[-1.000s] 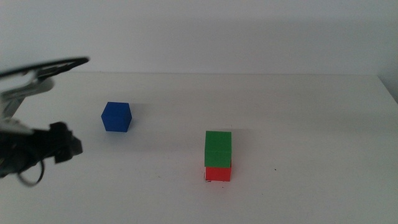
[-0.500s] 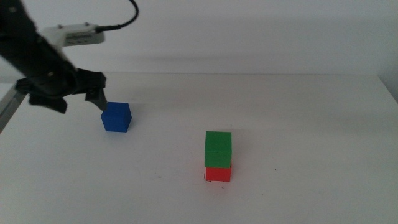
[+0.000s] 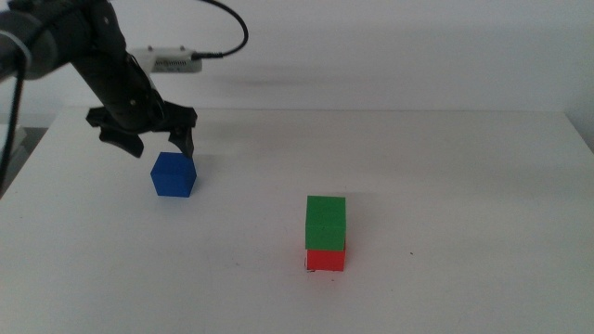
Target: Stack red cubes first, then green, then blue cubes in a specific spot.
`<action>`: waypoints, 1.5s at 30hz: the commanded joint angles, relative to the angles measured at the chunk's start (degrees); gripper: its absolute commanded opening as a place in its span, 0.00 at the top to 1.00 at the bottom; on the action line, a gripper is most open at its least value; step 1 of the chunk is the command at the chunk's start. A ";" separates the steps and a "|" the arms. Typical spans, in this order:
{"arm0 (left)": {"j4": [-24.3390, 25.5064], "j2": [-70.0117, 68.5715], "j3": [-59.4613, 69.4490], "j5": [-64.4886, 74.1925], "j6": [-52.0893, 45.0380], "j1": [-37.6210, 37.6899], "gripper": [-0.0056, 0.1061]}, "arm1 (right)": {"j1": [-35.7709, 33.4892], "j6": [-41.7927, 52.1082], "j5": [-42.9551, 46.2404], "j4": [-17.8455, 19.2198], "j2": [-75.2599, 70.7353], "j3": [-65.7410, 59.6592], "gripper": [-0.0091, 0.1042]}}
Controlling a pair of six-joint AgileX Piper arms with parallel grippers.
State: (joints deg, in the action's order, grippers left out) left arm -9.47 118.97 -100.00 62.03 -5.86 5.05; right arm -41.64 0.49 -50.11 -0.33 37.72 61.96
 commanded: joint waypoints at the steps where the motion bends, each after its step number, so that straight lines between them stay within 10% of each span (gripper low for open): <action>1: -0.29 1.42 -0.65 -1.06 -0.40 0.17 0.11 | 0.33 -0.04 0.46 0.33 -0.21 -0.28 0.19; 17: -0.39 8.06 -0.65 -6.34 -3.31 0.17 0.19 | 0.33 -0.49 0.45 0.33 -0.21 -0.28 0.19; 27: -1.31 3.57 2.11 -2.86 0.14 0.66 0.96 | 0.33 -0.49 0.45 0.33 -0.21 -0.28 0.19; 36: 8.31 -26.17 25.01 -7.88 29.35 15.54 0.97 | 0.33 -0.49 0.45 0.33 -0.21 -0.28 0.19; 39: 18.30 -28.32 22.05 -4.67 43.02 26.19 0.97 | 0.33 -0.49 0.45 0.33 -0.21 -0.28 0.19; 45: 17.17 -20.11 7.60 7.94 44.75 34.14 0.97 | 0.33 -0.49 0.45 0.33 -0.21 -0.28 0.19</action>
State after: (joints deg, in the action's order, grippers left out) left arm 7.04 96.91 -88.93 67.34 37.64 37.62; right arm -41.64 0.00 -50.11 -0.33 37.72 61.96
